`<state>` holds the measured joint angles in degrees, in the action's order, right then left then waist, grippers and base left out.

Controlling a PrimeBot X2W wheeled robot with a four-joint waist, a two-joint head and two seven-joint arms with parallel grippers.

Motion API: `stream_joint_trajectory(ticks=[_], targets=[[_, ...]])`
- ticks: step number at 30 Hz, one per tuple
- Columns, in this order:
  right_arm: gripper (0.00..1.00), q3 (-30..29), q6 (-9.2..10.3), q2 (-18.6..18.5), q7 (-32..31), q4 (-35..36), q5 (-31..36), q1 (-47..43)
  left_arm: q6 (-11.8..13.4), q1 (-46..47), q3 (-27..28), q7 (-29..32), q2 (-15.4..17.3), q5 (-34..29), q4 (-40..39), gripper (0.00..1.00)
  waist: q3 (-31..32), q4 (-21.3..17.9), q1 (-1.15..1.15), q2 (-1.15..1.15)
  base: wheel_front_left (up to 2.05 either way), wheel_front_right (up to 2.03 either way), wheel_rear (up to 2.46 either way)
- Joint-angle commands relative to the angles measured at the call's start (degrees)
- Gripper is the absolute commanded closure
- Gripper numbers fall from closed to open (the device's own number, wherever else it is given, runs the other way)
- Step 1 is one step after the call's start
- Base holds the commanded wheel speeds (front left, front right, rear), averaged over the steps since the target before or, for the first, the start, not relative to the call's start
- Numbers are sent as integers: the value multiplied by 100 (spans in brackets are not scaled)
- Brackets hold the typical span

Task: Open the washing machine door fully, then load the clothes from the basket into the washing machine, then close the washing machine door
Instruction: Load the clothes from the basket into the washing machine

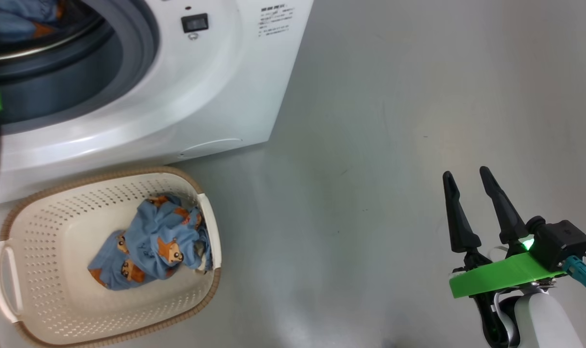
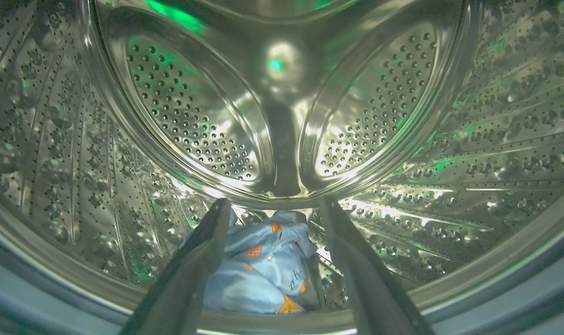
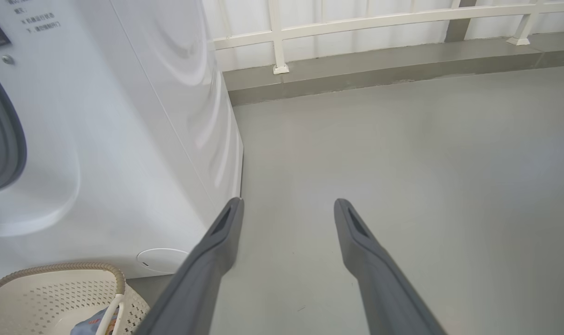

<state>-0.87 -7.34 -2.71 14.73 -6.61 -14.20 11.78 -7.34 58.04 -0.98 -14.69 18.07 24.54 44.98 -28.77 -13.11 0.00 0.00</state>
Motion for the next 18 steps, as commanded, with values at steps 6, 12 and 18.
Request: stream_joint_trajectory(ticks=[6,12,18], targets=[[0,22,-14,-17,27,77,126,-7,-14,-667,282,-30,-9,-110,-419,0,231,199,0,0,0,0,0],[0,-79,-14,-50,27,53,200,-77,-14,-1365,362,-30,-284,-161,-778,0,455,392,0,0,0,0,0],[0,-159,-14,-164,27,33,209,-165,-14,-1945,426,-30,-495,-210,-1114,0,658,570,0,0,0,0,0]])
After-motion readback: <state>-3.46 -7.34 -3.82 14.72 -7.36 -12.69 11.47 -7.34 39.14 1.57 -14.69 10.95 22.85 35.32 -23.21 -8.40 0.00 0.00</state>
